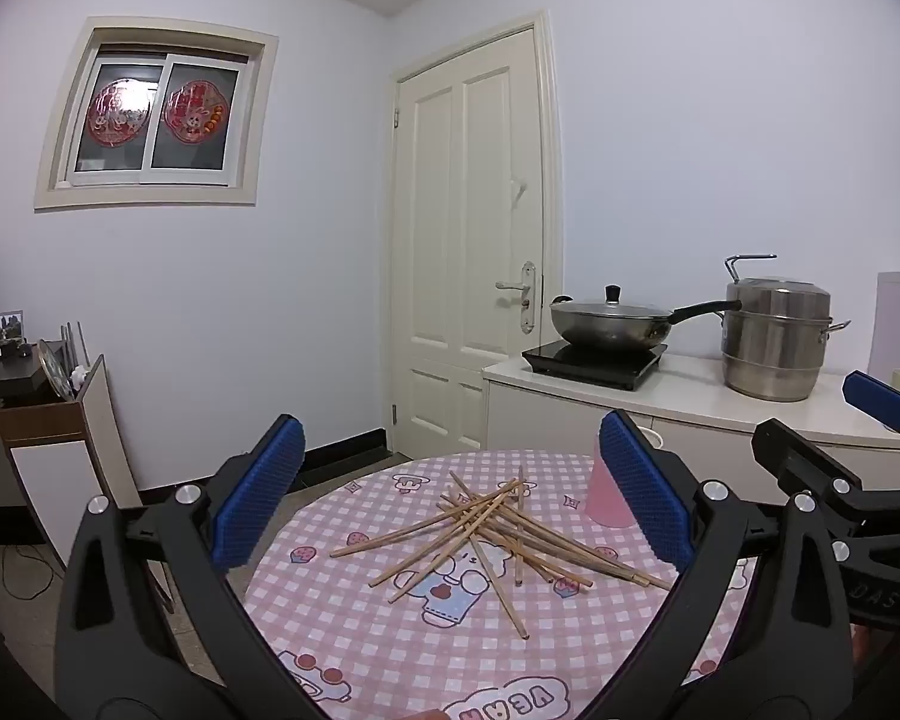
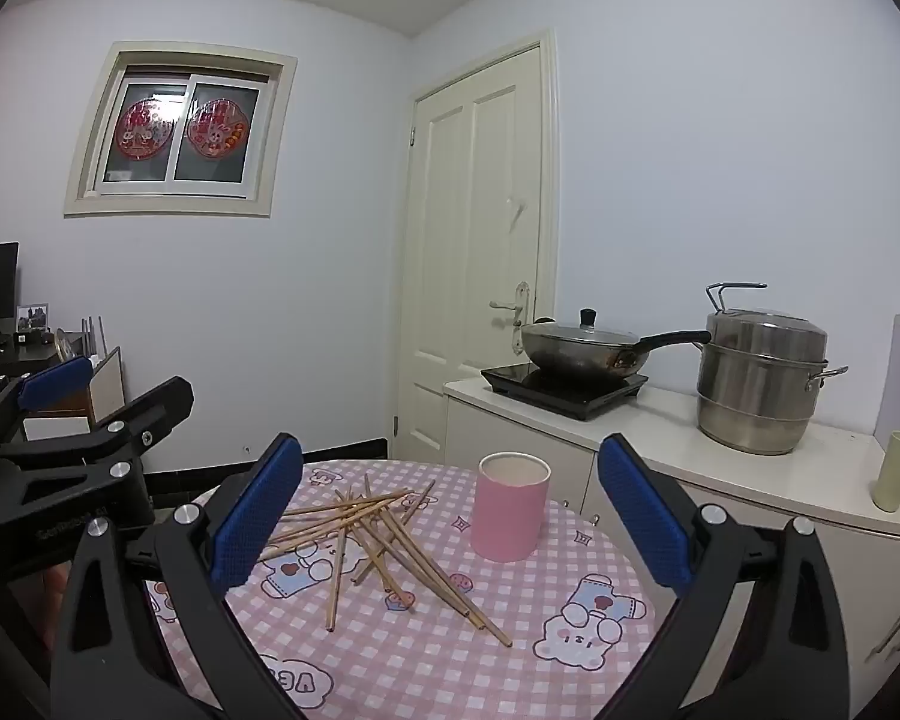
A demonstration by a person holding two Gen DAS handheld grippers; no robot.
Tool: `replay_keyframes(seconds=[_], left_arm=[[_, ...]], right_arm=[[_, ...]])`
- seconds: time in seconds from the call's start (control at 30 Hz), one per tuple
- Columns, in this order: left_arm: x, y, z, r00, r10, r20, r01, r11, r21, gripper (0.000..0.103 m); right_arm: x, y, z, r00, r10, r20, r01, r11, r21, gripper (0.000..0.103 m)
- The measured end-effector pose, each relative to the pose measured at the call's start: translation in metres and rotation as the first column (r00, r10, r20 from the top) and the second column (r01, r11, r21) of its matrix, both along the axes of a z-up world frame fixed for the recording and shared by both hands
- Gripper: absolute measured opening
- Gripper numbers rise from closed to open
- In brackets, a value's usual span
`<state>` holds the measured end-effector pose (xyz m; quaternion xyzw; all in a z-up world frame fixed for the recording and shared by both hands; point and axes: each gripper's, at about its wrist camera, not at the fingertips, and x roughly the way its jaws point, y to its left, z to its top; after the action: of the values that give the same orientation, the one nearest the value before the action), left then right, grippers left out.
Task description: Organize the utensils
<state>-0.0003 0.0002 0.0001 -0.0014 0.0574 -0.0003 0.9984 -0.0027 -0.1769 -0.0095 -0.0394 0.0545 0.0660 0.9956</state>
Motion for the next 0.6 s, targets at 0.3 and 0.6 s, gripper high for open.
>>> replay_keyframes(seconds=[0.3,0.6], left_arm=[[0.0001,-0.0001,-0.0003,1.0,0.002,0.0,-0.002,1.0,0.004,0.097],[-0.0002,-0.0001,-0.0007,1.0,0.002,-0.001,-0.002,1.0,0.009,0.097]], right_arm=[[0.0006,0.0056,-0.0015,1.0,-0.002,-0.001,0.002,1.0,-0.007,0.095],[-0.0004,0.0055,-0.0007,1.0,-0.001,-0.003,0.001,1.0,-0.01,0.095]])
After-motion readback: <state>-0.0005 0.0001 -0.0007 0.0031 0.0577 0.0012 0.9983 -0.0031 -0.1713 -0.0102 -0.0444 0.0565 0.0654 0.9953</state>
